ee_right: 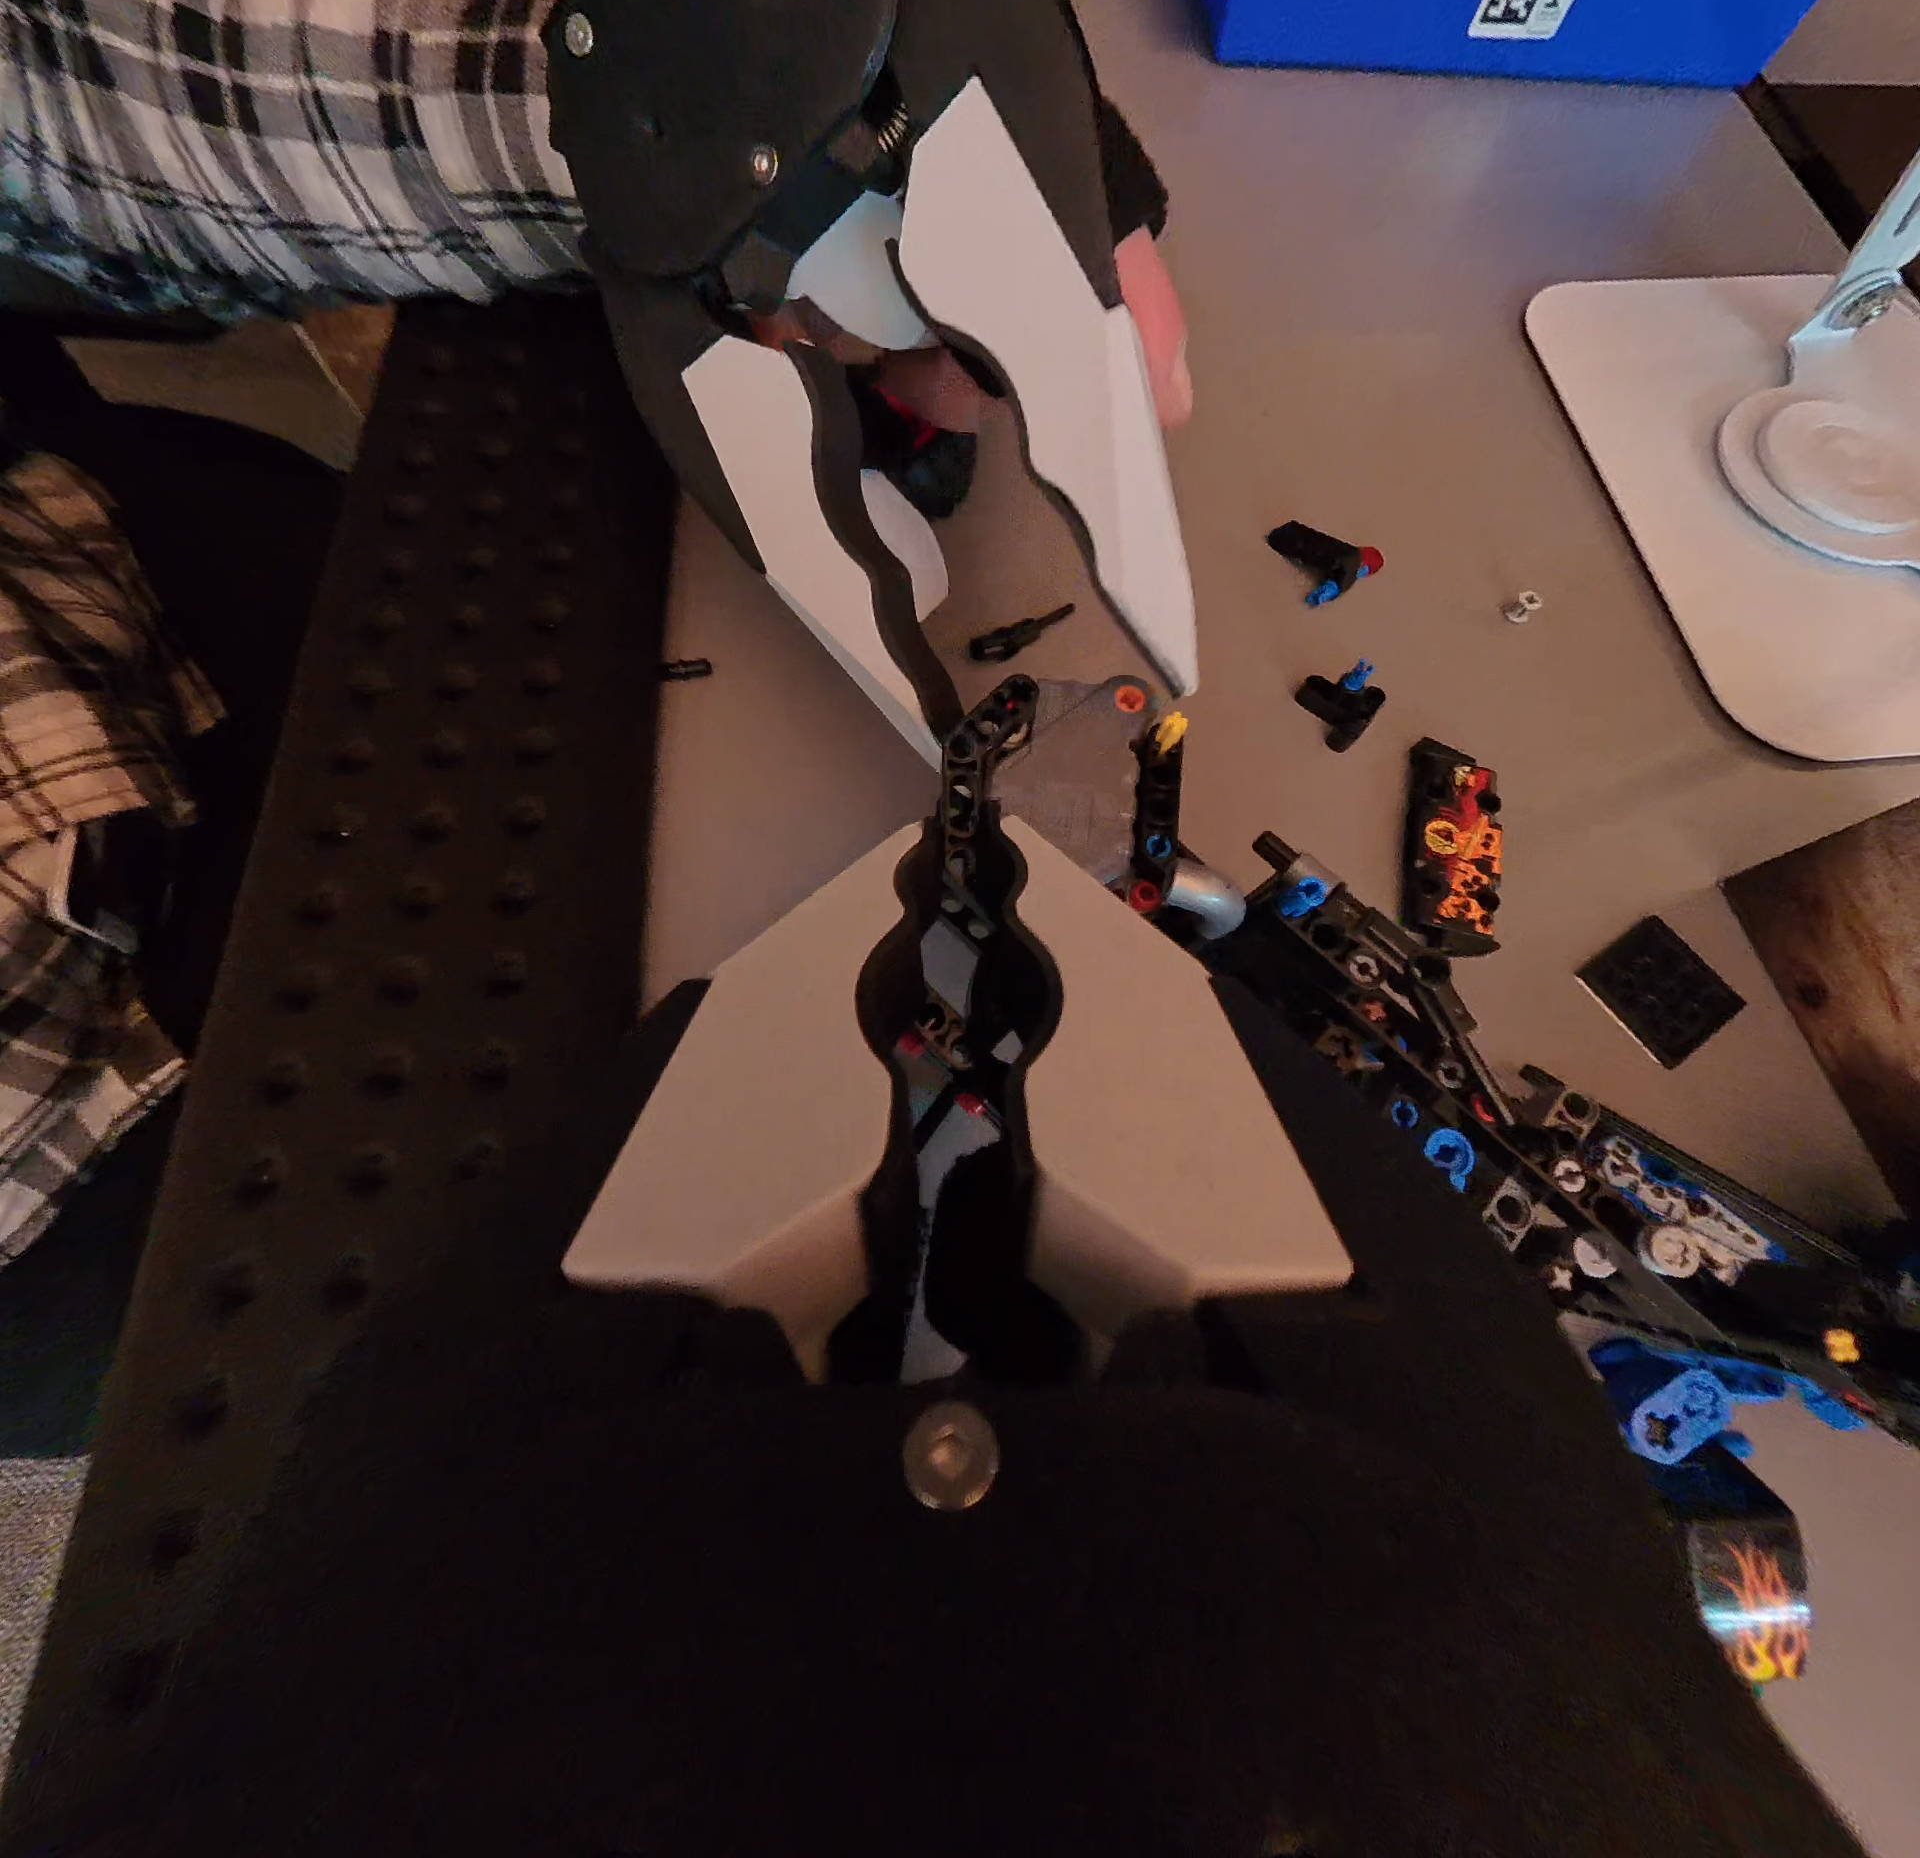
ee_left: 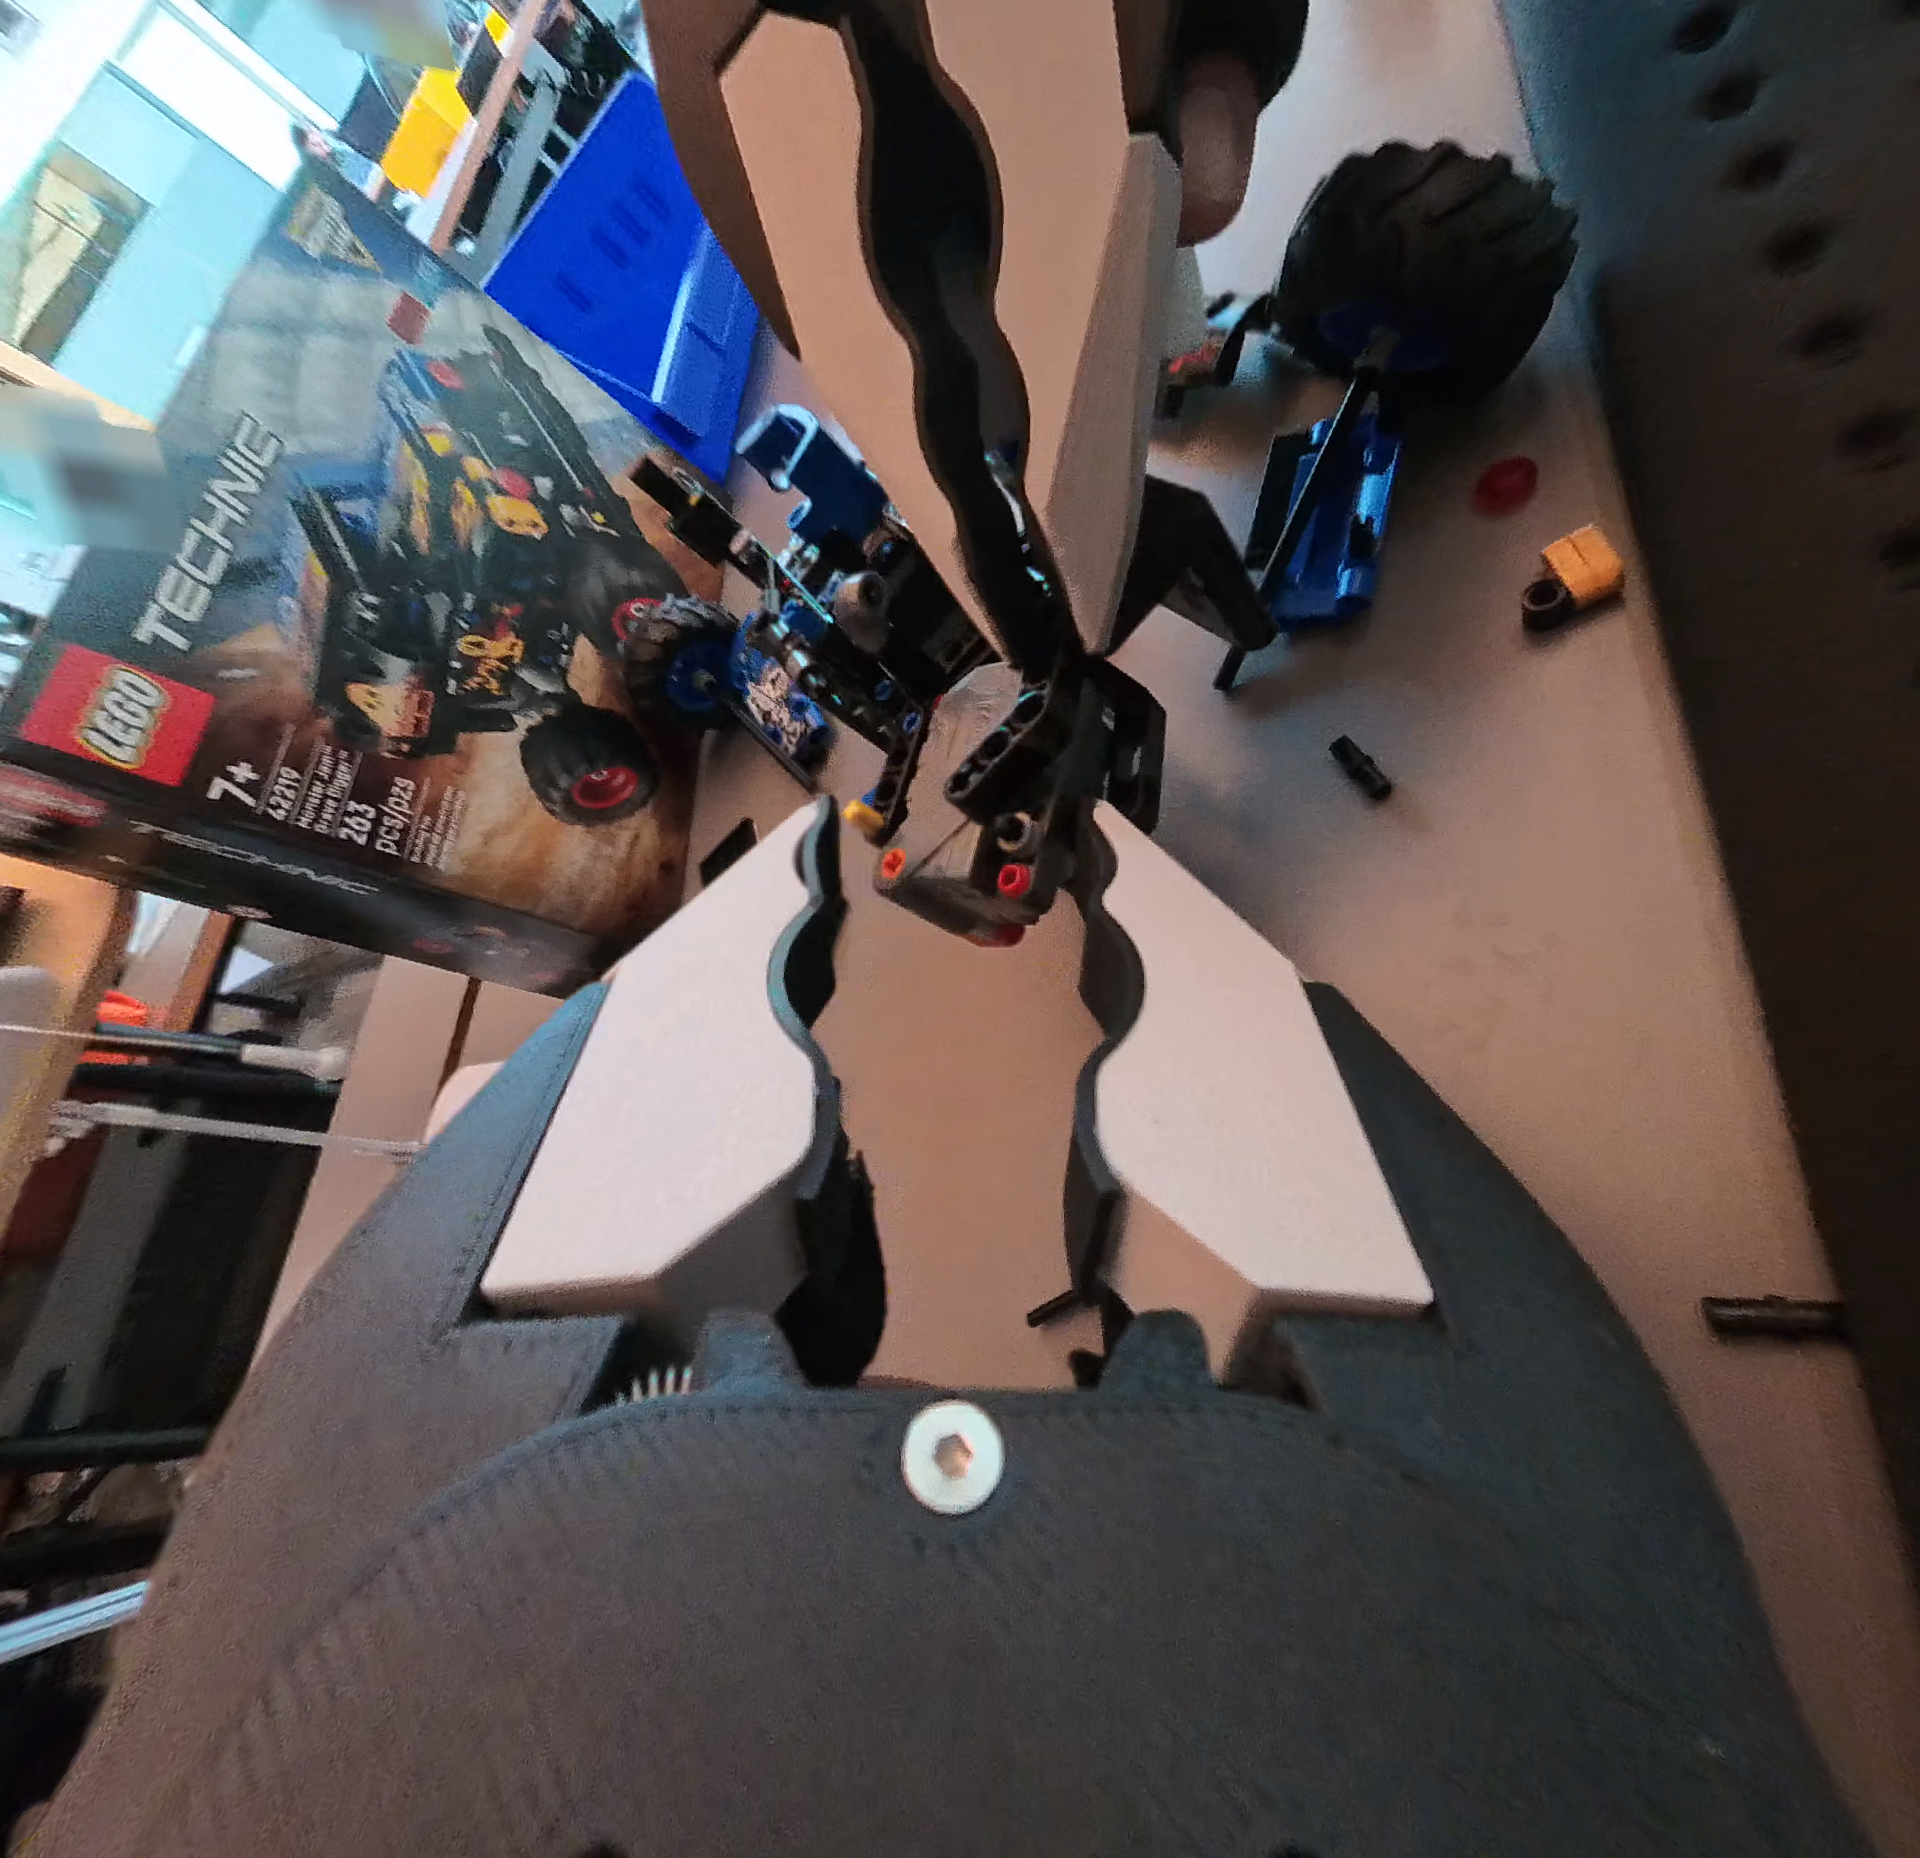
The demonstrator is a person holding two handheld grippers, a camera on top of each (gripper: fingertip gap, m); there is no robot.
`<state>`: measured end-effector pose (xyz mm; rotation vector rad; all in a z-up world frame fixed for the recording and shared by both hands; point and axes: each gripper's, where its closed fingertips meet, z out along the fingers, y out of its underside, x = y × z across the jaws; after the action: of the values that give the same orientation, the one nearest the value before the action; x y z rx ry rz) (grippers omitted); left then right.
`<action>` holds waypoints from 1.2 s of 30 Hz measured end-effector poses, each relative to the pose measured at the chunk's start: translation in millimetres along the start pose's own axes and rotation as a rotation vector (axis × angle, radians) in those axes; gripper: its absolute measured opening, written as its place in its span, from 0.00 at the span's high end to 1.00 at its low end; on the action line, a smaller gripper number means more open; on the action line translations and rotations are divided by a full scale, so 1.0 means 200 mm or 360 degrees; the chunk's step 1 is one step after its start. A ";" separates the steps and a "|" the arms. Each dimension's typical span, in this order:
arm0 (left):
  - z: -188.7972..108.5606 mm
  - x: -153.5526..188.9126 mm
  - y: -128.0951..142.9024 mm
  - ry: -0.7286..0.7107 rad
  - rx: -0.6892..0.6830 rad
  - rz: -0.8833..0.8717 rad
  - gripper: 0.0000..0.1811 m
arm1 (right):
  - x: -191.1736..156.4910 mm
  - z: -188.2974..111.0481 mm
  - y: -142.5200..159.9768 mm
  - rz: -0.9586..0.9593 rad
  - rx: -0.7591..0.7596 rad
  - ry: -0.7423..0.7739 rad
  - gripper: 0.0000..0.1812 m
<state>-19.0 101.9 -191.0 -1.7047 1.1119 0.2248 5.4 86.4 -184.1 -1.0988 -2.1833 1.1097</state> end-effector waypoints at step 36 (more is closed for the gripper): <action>0.00 -0.08 -0.13 -0.0183 0.0087 -0.0090 0.81 | 0.02 -0.33 -0.25 0.0001 0.0371 0.0302 0.82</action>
<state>-8.3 111.3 -164.6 -1.6513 0.9758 0.2515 25.0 101.7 -105.3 -1.0549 -1.8562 1.1751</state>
